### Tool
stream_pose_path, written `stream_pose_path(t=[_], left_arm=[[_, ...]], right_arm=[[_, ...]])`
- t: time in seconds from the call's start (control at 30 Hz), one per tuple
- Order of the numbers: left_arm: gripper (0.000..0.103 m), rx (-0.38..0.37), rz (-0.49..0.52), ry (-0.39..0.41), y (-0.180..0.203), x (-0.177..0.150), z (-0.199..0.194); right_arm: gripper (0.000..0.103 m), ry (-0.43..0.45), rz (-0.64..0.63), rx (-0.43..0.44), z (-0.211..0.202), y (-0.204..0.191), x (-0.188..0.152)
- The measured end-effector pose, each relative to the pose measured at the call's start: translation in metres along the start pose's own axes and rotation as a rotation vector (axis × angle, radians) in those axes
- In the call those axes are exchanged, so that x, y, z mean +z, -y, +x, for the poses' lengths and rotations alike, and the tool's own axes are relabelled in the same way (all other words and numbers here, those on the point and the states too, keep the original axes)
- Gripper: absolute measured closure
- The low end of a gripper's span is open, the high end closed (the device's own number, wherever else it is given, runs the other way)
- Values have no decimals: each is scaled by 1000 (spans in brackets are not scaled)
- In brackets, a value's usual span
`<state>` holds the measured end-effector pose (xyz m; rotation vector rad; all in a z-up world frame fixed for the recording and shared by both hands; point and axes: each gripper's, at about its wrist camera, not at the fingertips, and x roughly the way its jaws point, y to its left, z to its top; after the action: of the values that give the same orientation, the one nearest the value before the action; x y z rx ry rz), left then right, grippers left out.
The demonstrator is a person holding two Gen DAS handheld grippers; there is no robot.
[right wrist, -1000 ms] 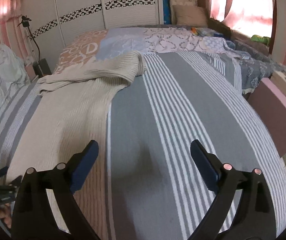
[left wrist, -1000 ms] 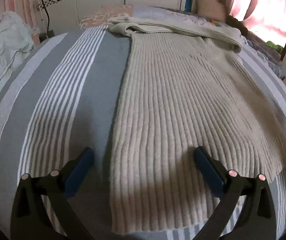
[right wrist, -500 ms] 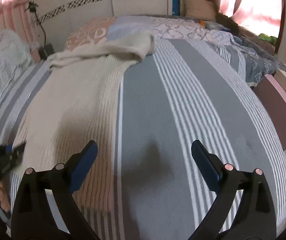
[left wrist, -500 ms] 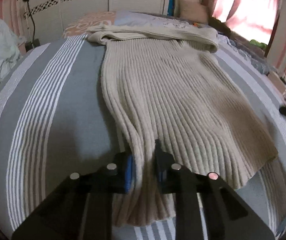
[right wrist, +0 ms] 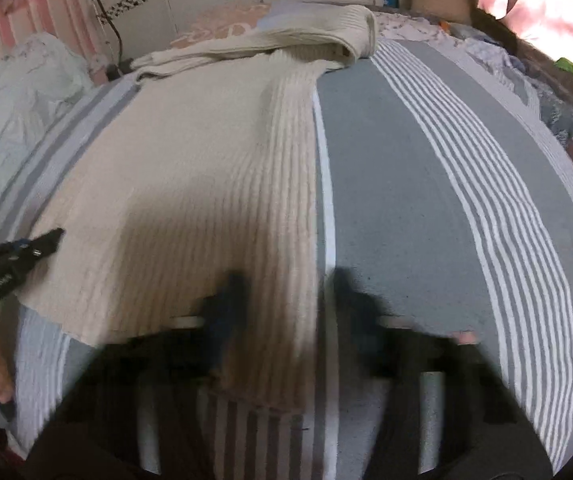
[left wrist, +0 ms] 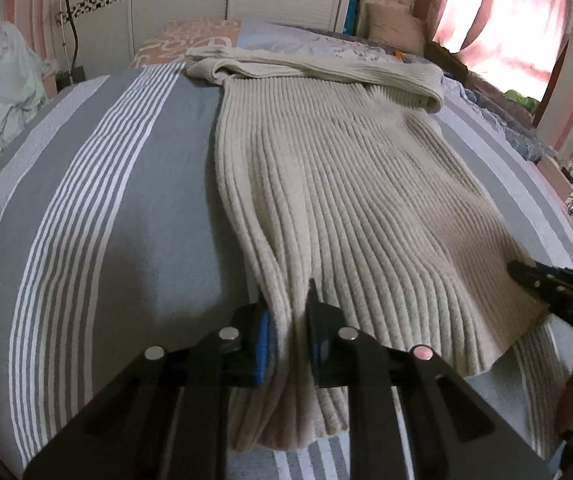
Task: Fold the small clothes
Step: 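Grasp the cardigan hem with the left gripper while the right gripper grasps the hem beside it, then lift the hem with both grippers and fold it up over the folded sleeves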
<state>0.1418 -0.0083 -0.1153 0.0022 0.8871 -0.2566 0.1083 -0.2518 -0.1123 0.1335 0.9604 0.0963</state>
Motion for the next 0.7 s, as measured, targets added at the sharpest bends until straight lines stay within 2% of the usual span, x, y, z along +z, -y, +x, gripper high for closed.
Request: stream_pose_path(t=[0.13,0.27,0.43,0.7], left_arm=[[89,-12,-23,12,-5,0,-4],[90,27,7,17,-6,0,-8],[91,25,2,23,-9,0,-10],[91,35,7,46,-10,-4,-29]], right_arm=[[92,6,-22,-5,-3,-3,1],[93,14,-35,-21,-10,-3,-1],[93,27,-40,-44,-14,-4,-2],[93,57,-12,-61,-35,17,-10]])
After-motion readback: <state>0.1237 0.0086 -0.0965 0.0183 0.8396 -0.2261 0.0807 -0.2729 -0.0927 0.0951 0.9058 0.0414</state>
